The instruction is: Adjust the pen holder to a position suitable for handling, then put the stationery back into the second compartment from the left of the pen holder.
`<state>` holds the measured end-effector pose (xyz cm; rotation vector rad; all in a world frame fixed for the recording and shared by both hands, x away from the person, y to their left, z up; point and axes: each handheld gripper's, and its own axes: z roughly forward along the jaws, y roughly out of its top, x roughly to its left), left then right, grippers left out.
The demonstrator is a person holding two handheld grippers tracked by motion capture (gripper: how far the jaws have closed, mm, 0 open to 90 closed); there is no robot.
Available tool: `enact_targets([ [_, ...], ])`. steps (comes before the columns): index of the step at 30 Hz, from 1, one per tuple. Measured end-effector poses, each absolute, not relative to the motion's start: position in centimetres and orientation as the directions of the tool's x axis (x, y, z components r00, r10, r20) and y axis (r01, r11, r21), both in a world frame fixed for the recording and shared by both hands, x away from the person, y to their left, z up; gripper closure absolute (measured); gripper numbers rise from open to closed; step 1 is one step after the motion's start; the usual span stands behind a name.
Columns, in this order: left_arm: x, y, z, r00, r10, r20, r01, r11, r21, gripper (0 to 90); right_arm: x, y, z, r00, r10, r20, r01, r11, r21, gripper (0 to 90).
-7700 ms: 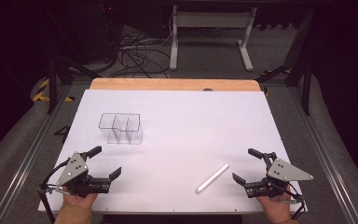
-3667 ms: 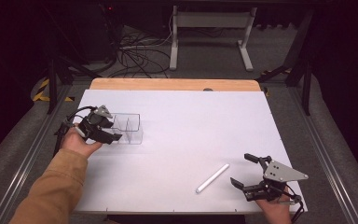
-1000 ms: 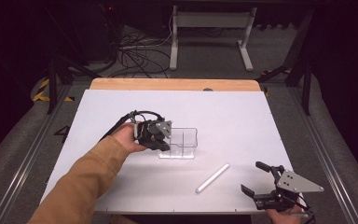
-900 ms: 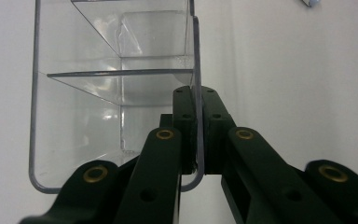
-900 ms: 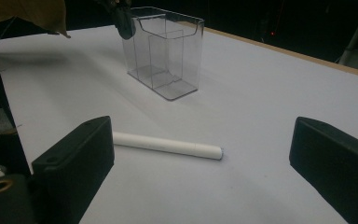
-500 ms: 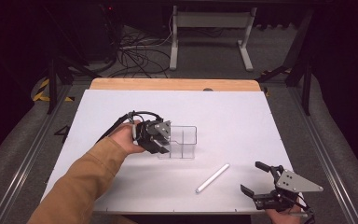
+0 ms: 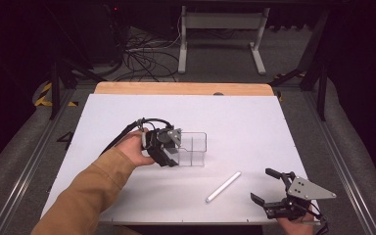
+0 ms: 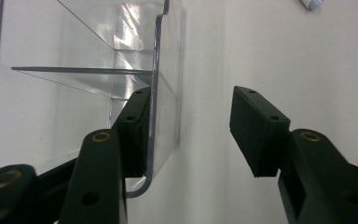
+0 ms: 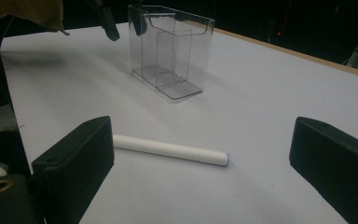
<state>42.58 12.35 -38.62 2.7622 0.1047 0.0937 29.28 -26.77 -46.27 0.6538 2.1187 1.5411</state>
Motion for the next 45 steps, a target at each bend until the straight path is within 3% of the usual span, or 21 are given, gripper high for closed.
enact_targets([
  [12, 42.3, 11.7, -38.8, 0.995, 0.098, 0.013, 0.088, -0.941, 0.326, 44.3, 29.5, -26.5, -46.2, -0.8, 0.596, -0.071, 0.115, 0.269, 0.956, 7.2],
  [14, 42.6, 11.6, -38.9, 0.992, 0.118, 0.042, 0.099, -0.943, 0.318, 39.0, 29.6, -26.4, -46.2, -0.802, 0.594, -0.072, 0.113, 0.269, 0.957, 7.1],
  [20, 42.3, 11.5, -38.8, 0.991, 0.12, 0.056, 0.096, -0.942, 0.32, 38.1, 29.7, -26.4, -46.2, -0.806, 0.588, -0.075, 0.109, 0.272, 0.956, 7.1],
  [27, 42.2, 12.6, -37.1, 0.979, 0.191, 0.066, 0.145, -0.89, 0.433, 36.4, 29.8, -26.3, -46.2, -0.805, 0.589, -0.074, 0.109, 0.269, 0.957, 7.1],
  [36, 41.5, 13.7, -35.3, 0.967, 0.253, -0.006, 0.202, -0.758, 0.62, 31.9, 29.8, -26.4, -46.1, -0.8, 0.594, -0.077, 0.104, 0.264, 0.959, 6.8],
  [45, 40.5, 13.1, -35.2, 0.968, 0.249, -0.039, 0.211, -0.711, 0.671, 29.1, 29.8, -26.5, -46.0, -0.794, 0.603, -0.076, 0.103, 0.256, 0.961, 6.0],
])
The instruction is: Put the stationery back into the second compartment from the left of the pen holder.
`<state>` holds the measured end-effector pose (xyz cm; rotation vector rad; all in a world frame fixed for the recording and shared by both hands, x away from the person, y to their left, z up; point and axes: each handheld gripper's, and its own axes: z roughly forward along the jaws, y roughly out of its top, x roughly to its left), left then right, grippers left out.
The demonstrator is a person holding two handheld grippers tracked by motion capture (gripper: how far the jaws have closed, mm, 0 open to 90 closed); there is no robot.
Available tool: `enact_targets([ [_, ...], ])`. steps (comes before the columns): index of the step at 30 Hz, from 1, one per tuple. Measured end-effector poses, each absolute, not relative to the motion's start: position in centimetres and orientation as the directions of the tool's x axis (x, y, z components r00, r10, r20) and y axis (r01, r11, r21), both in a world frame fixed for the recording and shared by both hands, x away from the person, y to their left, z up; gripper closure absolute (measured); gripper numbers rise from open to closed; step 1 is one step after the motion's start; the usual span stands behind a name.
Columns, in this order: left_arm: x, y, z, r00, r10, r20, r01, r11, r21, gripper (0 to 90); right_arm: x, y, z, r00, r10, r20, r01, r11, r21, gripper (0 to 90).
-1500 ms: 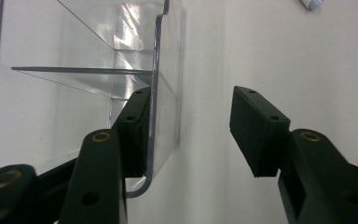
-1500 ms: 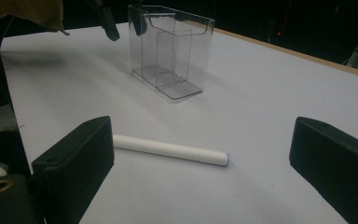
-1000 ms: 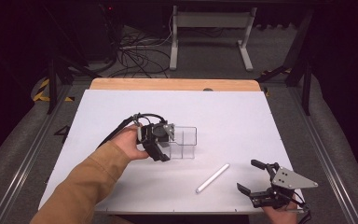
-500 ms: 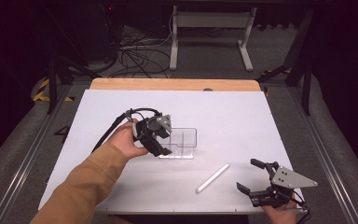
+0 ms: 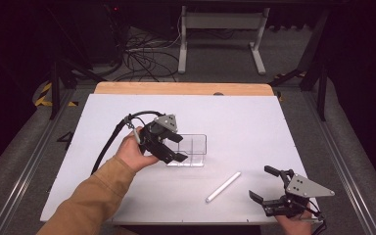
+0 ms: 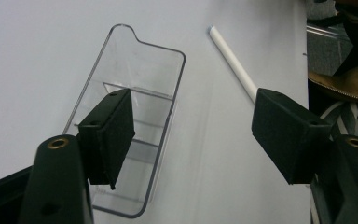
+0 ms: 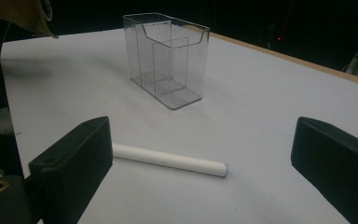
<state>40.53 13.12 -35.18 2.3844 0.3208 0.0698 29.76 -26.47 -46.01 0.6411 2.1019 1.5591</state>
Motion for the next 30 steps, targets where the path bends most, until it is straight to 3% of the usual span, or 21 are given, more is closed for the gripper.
enact_targets([
  [7, 39.5, 12.1, -35.0, 0.963, 0.261, -0.06, 0.222, -0.653, 0.724, 21.7, 29.7, -26.6, -45.9, -0.788, 0.611, -0.075, 0.101, 0.248, 0.964, 5.3],
  [14, 38.5, 10.5, -34.6, 0.956, 0.291, -0.037, 0.22, -0.627, 0.747, 7.7, 29.6, -26.8, -45.8, -0.786, 0.614, -0.074, 0.099, 0.244, 0.965, 5.3],
  [30, 37.5, 7.3, -35.4, 0.953, 0.288, -0.088, 0.255, -0.617, 0.744, 5.5, 29.5, -27.0, -45.8, -0.782, 0.618, -0.077, 0.096, 0.242, 0.966, 5.3],
])
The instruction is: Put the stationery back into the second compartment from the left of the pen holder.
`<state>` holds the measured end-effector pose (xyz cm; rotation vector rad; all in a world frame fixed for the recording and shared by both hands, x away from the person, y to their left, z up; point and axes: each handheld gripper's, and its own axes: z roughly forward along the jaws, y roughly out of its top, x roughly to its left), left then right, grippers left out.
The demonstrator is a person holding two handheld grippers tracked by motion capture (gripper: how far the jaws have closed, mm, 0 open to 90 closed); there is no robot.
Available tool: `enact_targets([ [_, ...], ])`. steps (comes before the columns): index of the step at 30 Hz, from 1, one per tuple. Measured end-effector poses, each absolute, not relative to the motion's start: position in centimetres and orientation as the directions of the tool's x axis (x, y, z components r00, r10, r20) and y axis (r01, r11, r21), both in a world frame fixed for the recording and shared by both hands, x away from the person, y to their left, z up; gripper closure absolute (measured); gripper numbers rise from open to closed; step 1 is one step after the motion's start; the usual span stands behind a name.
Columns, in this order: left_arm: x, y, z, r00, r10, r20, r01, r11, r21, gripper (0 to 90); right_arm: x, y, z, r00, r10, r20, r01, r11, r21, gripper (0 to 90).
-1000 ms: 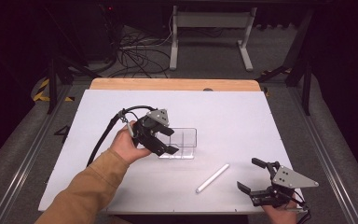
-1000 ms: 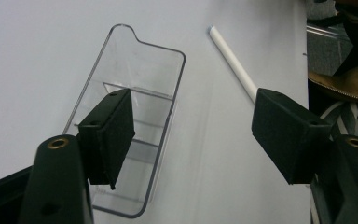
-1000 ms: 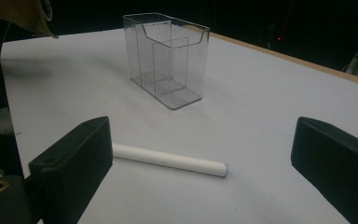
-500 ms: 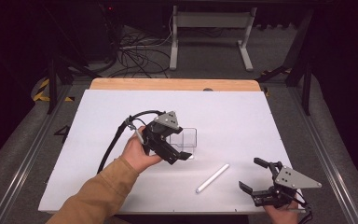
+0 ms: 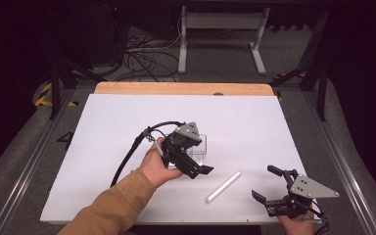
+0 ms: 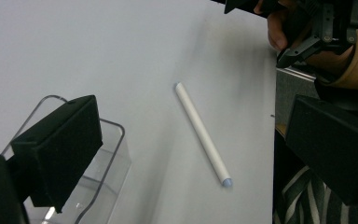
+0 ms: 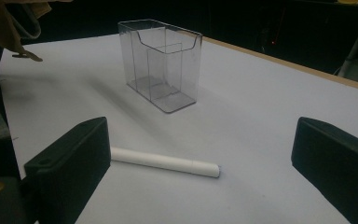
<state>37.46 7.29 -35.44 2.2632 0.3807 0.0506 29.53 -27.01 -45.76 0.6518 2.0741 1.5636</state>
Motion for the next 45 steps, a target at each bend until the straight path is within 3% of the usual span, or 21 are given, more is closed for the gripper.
enact_targets([
  [14, 36.9, 4.1, -37.4, 0.945, 0.314, -0.092, 0.278, -0.62, 0.734, 15.6, 29.5, -27.2, -45.7, -0.779, 0.623, -0.076, 0.096, 0.237, 0.967, 5.8],
  [34, 37.1, 0.8, -41.1, 0.932, 0.346, -0.109, 0.325, -0.663, 0.674, 18.5, 29.5, -27.2, -45.7, -0.78, 0.621, -0.076, 0.096, 0.24, 0.966, 6.7],
  [45, 37.4, -0.7, -43.0, 0.913, 0.378, -0.156, 0.385, -0.667, 0.638, 25.2, 29.5, -27.2, -45.7, -0.781, 0.619, -0.078, 0.096, 0.242, 0.965, 6.8],
])
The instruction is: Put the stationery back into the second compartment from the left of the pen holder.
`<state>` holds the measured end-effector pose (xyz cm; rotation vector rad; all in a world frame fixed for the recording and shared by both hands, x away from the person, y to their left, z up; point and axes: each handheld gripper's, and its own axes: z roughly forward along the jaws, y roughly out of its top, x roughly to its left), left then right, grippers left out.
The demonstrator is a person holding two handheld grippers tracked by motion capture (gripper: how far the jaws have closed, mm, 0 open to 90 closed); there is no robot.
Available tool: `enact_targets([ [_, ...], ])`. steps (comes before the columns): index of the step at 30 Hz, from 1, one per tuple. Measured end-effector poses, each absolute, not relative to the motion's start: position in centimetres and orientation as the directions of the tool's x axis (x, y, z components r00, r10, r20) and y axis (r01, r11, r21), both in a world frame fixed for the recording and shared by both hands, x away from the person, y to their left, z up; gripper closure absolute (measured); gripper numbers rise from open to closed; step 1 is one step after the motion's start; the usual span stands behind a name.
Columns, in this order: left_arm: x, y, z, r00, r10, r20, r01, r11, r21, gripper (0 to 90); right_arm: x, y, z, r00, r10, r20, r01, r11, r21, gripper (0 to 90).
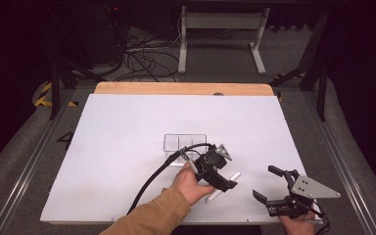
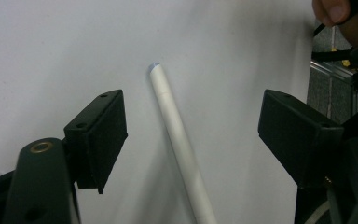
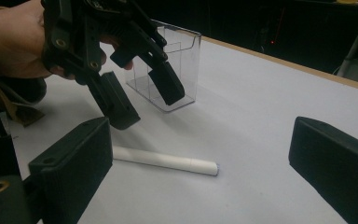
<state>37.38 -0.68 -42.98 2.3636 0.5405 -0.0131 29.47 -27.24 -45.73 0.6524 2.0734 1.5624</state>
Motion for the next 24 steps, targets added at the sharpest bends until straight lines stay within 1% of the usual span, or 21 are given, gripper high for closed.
enact_targets([
  [6, 37.3, -1.4, -43.9, 0.908, 0.394, -0.139, 0.391, -0.684, 0.615, 26.7, 29.5, -27.2, -45.7, -0.782, 0.618, -0.077, 0.097, 0.243, 0.965, 6.8],
  [12, 37.0, -2.0, -44.7, 0.9, 0.426, -0.088, 0.392, -0.706, 0.59, 31.1, 29.5, -27.2, -45.8, -0.784, 0.616, -0.075, 0.098, 0.242, 0.965, 6.8],
  [17, 36.9, -2.1, -44.7, 0.901, 0.425, -0.09, 0.39, -0.702, 0.596, 34.3, 29.5, -27.2, -45.8, -0.785, 0.615, -0.075, 0.099, 0.245, 0.965, 6.8],
  [19, 37.0, -2.2, -44.8, 0.903, 0.42, -0.091, 0.388, -0.705, 0.594, 37.6, 29.5, -27.2, -45.8, -0.786, 0.614, -0.074, 0.1, 0.245, 0.964, 6.8],
  [24, 37.1, -2.6, -44.9, 0.891, 0.445, -0.088, 0.409, -0.705, 0.58, 48.6, 29.5, -27.1, -45.8, -0.788, 0.611, -0.078, 0.096, 0.247, 0.964, 6.9],
])
